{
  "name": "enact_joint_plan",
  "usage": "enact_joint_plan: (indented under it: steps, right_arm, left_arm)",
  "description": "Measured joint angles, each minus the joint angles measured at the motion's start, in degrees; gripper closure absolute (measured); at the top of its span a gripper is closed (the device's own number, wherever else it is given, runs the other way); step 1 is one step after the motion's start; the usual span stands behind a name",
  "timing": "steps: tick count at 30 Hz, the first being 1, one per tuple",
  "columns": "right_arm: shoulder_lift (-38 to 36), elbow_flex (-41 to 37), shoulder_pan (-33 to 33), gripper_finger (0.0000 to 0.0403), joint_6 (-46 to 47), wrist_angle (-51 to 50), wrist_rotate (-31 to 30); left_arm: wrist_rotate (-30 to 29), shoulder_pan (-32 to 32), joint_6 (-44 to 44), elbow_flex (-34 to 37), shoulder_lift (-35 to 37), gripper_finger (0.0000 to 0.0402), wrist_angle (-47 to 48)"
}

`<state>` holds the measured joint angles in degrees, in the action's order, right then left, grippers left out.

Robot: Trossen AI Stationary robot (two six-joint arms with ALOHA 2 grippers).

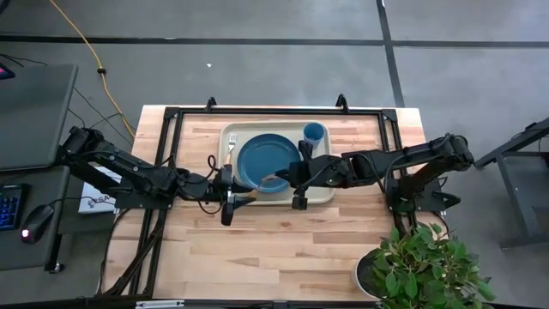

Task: Pick and place plate/cup/fork/spoon on tray
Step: Put the yellow spoon on the white tray at the left of the blue plate

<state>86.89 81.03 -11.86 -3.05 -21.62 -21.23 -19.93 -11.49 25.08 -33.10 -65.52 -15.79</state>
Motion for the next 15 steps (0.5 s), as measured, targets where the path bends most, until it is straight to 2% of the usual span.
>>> enact_joint_plan:
  steps: [3,8,15]
  right_arm:
    - [0.0,0.0,0.0,0.0403,-0.02,0.0,0.0]
    - [0.0,0.0,0.01,0.0403,-0.44,-0.1,-0.4]
    - [0.0,0.0,0.0,0.0403,-0.43,-0.24,-0.04]
  left_arm:
    - [-0.04,0.39,-0.64,0.0,0.0,0.0293,0.15]
    - [0.07,1.7,-1.87,0.0,0.0,0.038,0.18]
    - [0.62,2.14,-2.95,0.0,0.04,0.0392,0.83]
